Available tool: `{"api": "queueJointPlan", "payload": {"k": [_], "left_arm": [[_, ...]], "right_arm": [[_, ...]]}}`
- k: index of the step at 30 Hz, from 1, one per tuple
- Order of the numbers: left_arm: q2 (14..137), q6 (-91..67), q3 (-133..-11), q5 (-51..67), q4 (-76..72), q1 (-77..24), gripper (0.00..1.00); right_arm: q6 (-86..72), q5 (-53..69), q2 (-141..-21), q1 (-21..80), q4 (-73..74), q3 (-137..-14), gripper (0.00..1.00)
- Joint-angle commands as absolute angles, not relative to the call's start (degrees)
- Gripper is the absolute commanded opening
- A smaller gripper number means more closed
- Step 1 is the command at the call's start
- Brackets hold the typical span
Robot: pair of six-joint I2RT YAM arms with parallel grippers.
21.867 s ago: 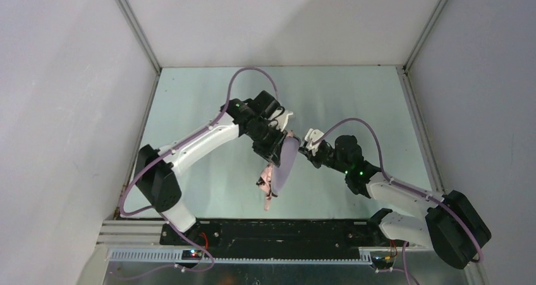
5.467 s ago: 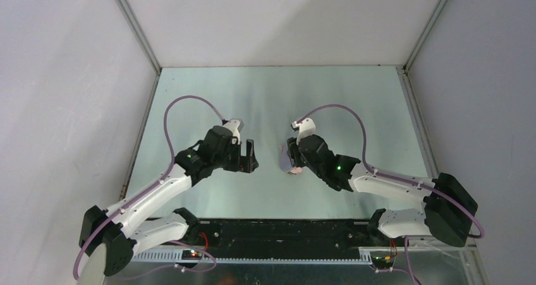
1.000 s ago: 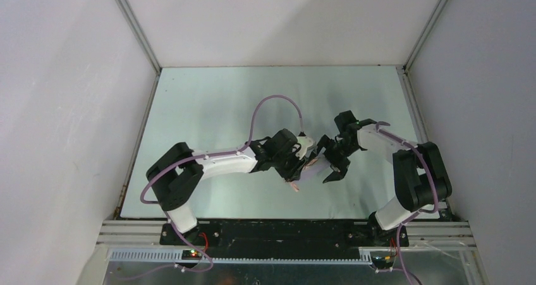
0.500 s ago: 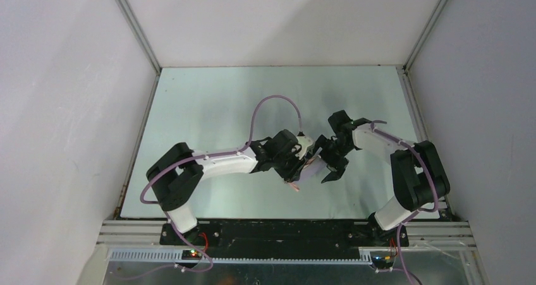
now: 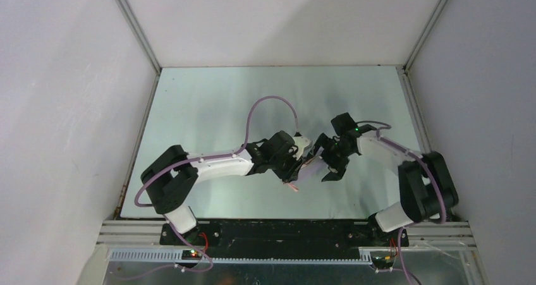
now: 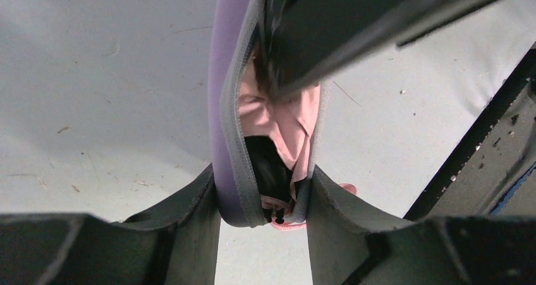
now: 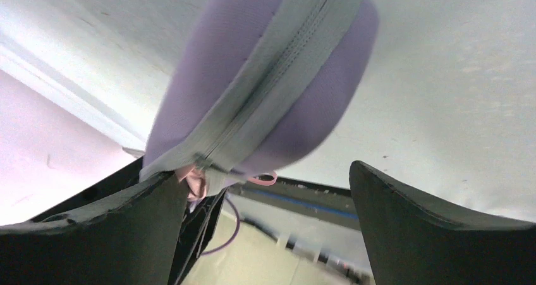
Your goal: Put away the umbrella
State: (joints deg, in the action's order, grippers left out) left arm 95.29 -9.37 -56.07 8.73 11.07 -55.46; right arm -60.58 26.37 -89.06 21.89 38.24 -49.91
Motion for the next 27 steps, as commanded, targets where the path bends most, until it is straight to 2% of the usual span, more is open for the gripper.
{"api": "queueJointPlan", "payload": {"k": [1,6,12,16,22,27], "left_arm": [[91.23,-6.60,-56.70,8.90,9.63,-55.81,0.00],[90.94,-4.90,-57.71,6.76,13.18,-55.86,0.00],[89.35,0.61,-60.22,2.49,17.81,-56.24,0.00],[86.54,8.04,-62.87,-7.53,21.38,-57.38,0.00],[80.83,22.09,-62.31,-31.30,13.72,-59.60,0.00],[78.21,34.63,-59.46,-43.36,-8.76,-60.62,0.00]], "right_arm": [[-55.95,16.79,-77.68,18.62,35.18,-48.34,0.96],[-54.23,20.09,-70.22,14.95,36.69,-48.80,0.92],[-45.71,23.18,-70.55,13.39,37.42,-50.72,0.67],[-39.28,22.29,-71.03,14.78,38.43,-53.33,0.58],[-43.13,35.61,-69.41,14.49,28.26,-53.43,0.55],[-52.62,45.34,-67.23,13.39,11.71,-53.43,0.57]]}}
